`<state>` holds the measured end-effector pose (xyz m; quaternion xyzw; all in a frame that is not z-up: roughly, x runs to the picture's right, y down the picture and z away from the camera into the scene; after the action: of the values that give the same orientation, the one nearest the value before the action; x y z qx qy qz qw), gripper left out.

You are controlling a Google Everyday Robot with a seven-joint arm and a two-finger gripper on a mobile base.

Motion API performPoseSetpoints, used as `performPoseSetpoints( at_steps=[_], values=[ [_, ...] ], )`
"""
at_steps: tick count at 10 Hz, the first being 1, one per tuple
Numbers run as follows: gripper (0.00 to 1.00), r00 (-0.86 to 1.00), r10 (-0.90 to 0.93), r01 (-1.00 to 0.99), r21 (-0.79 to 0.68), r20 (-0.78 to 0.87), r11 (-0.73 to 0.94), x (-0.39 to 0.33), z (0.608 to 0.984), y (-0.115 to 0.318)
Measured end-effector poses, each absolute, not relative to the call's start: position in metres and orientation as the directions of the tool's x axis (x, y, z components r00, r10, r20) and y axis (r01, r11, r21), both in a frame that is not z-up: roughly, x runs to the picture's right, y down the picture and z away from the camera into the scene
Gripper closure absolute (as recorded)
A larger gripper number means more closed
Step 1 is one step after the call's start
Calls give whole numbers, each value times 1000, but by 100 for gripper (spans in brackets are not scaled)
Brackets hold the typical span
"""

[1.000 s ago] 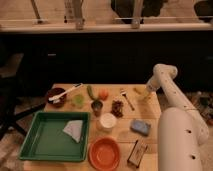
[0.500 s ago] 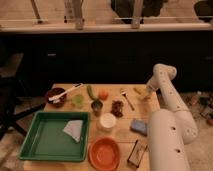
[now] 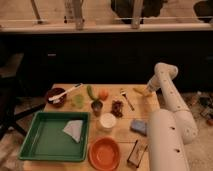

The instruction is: Place banana in red bowl

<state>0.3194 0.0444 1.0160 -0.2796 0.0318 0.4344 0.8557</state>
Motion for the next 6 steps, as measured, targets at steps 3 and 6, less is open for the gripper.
performPoseSetpoints(
  at_steps=[3,6],
  values=[
    [100,621,724,-760,-457,-300,462,319,1013,46],
    [100,633,720,-748,-462,-284,476,314,1010,46]
  ],
)
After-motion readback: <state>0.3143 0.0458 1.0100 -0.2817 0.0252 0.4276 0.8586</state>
